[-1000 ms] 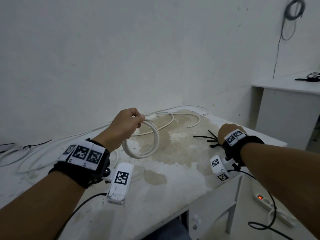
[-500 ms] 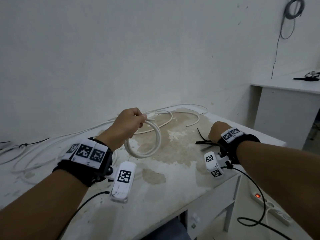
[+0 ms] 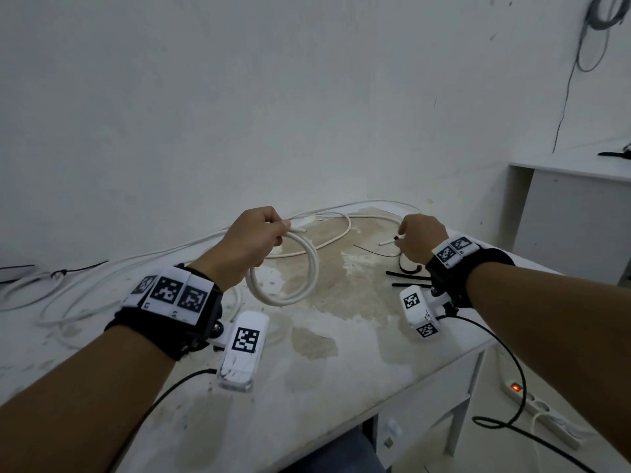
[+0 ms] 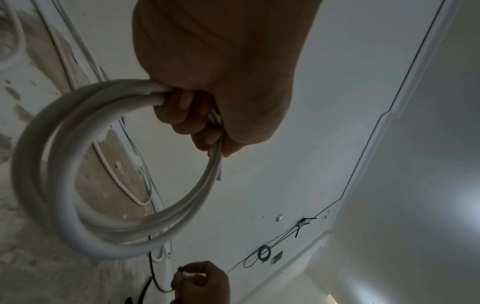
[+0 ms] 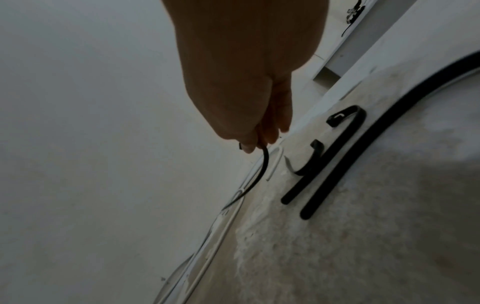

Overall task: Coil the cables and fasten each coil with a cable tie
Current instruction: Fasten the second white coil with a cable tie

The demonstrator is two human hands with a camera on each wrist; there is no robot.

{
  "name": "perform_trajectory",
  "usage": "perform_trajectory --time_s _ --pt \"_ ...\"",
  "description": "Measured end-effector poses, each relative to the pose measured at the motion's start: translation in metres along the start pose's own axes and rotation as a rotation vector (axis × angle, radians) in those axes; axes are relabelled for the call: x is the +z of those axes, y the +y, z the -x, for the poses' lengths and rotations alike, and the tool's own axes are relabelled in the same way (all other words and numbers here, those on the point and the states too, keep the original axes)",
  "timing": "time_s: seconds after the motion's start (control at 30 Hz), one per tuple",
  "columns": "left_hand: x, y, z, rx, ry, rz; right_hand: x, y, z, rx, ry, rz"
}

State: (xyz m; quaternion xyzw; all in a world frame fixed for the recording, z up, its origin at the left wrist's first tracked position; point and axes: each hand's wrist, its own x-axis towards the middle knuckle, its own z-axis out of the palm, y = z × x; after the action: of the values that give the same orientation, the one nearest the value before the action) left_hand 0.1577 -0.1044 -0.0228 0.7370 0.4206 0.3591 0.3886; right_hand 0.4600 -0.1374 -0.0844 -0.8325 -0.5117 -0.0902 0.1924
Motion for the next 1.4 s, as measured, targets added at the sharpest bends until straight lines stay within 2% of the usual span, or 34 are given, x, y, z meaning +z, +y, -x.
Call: perform_trajectory --time_s 0.17,0.27,0.43,0.53,0.67,0.83,1.0,1.1,1.2,1.4 --pt "-0.001 0.001 -0.002 0.016 -0.013 0.043 -0.015 -0.054 -0.001 -0.185 0.079 -0.273" --pt "-0.011 -0.002 -0.004 0.032 0.007 0.057 -0.020 -0.108 -0.001 -0.374 0.118 -0.453" --pt "-0.053 -0.017 -0.005 0.049 0.114 -0.002 -0.028 -0.200 -0.001 -0.663 -0.012 -0.707" --pt "-0.091 -0.034 -0.004 -0.008 0.163 0.006 -0.019 -0.241 -0.008 -0.736 -0.037 -0.779" --pt "-0.144 -0.058 0.000 -0.119 0.208 0.094 0.007 -0.284 -0.019 -0.760 -0.035 -0.780" --pt "-0.190 -0.079 0.002 -0.173 0.269 0.069 0.029 -0.344 -0.014 -0.828 -0.150 -0.874" --pt "-0.206 -0.098 -0.007 -0.178 0.354 -0.014 0.031 -0.387 -0.002 -0.753 -0.367 -1.266" --pt "-0.207 -0.103 -0.016 -0.133 0.406 -0.024 0.034 -0.398 -0.002 -0.694 -0.407 -1.303" --pt "-0.203 -0.105 -0.030 -0.100 0.454 -0.070 0.037 -0.401 -0.005 -0.545 -0.508 -1.443" --pt "-0.193 -0.107 -0.055 -0.063 0.510 0.018 0.036 -0.401 -0.022 -0.400 -0.524 -1.556"
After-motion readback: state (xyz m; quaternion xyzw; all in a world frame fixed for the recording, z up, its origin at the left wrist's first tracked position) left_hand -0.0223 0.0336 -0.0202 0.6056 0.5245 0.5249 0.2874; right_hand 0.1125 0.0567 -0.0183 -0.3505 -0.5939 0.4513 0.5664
